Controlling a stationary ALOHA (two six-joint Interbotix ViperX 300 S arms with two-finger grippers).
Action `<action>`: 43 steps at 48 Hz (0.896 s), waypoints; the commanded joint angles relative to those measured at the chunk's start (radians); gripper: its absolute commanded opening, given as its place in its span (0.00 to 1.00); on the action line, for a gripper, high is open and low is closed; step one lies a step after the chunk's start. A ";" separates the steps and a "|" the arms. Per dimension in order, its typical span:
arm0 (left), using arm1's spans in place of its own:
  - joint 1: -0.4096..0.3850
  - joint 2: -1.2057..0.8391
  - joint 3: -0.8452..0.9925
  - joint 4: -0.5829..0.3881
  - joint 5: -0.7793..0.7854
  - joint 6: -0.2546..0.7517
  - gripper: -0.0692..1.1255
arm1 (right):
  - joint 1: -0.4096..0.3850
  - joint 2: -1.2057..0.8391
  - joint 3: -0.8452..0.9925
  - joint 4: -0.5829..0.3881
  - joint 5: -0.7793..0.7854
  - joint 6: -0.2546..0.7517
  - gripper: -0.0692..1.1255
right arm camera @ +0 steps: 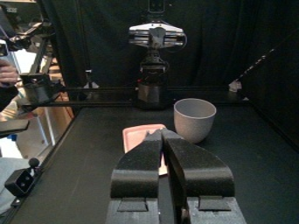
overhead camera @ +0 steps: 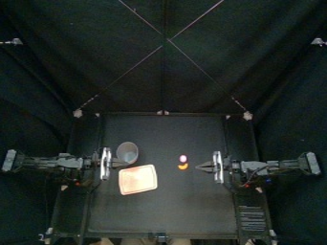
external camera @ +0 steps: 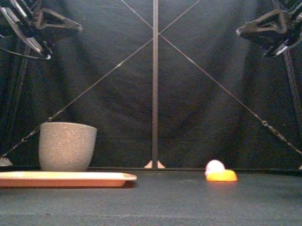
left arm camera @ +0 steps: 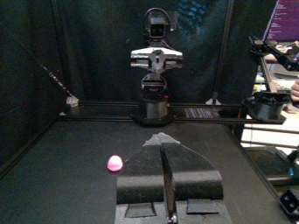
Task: Pick the pink ball then place it on the pink plate
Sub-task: Pick the pink ball
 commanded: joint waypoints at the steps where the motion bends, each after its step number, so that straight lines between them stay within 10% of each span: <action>1: 0.000 0.011 -0.026 -0.012 -0.015 -0.002 0.03 | -0.060 0.038 -0.025 -0.005 -0.002 -0.003 0.10; 15: 0.006 0.011 -0.008 -0.023 -0.031 -0.003 0.04 | -0.290 0.212 -0.011 -0.006 -0.002 0.006 0.25; 30: 0.011 0.011 -0.006 -0.025 -0.071 0.000 0.04 | -0.334 0.376 0.003 0.003 -0.008 0.008 0.90; 43: 0.014 0.011 -0.002 -0.025 -0.101 0.003 0.04 | -0.341 0.508 -0.012 0.031 0.000 0.008 0.94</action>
